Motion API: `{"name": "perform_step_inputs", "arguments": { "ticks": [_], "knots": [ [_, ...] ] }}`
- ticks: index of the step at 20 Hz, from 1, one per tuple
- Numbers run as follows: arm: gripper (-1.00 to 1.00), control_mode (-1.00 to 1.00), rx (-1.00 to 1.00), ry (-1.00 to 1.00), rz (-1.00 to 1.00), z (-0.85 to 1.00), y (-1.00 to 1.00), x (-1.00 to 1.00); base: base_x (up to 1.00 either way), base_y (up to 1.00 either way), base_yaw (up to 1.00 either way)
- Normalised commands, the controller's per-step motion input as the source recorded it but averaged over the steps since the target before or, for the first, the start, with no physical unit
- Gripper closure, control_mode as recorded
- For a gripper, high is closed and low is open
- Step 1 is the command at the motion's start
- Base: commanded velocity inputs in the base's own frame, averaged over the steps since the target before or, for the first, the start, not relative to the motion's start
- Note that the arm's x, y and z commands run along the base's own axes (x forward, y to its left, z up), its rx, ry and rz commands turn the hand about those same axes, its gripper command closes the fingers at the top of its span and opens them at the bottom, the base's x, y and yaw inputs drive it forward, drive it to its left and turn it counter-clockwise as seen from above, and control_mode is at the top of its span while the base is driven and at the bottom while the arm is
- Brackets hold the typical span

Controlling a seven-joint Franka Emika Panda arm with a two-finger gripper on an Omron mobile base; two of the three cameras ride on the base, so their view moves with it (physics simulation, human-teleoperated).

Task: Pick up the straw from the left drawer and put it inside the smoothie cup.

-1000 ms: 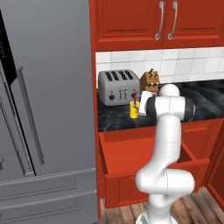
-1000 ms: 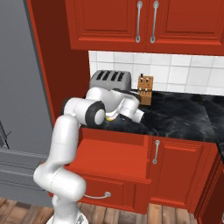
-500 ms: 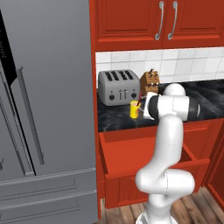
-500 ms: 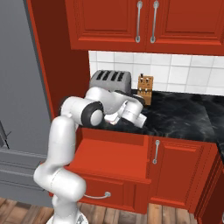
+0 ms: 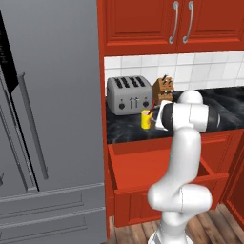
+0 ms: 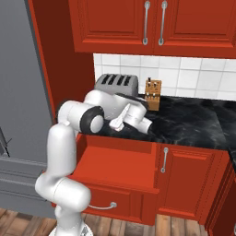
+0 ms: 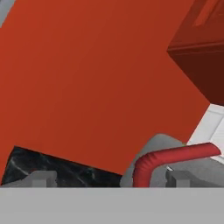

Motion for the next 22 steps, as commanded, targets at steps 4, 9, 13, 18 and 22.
{"name": "perform_step_inputs", "arguments": {
  "ticks": [4, 9, 13, 18, 22],
  "knots": [
    [-1.00, -1.00, -0.15, 0.13, -0.14, 0.00, 0.08, 0.10, 0.00, 0.00, 0.00],
    [-1.00, -1.00, -0.21, 0.17, -0.19, 0.00, 0.12, 0.14, 0.00, 0.00, 0.00],
    [-1.00, -1.00, -0.19, 0.21, -0.23, -0.01, 0.00, 0.08, 0.00, 0.00, 0.00],
    [-1.00, -1.00, -0.17, 0.24, -0.28, -0.12, -0.05, 0.00, 0.00, 0.00, 0.00],
    [-1.00, -1.00, -0.15, 0.24, -0.27, -0.12, -0.12, 0.00, 0.00, 0.00, 0.00]
  ]
}}
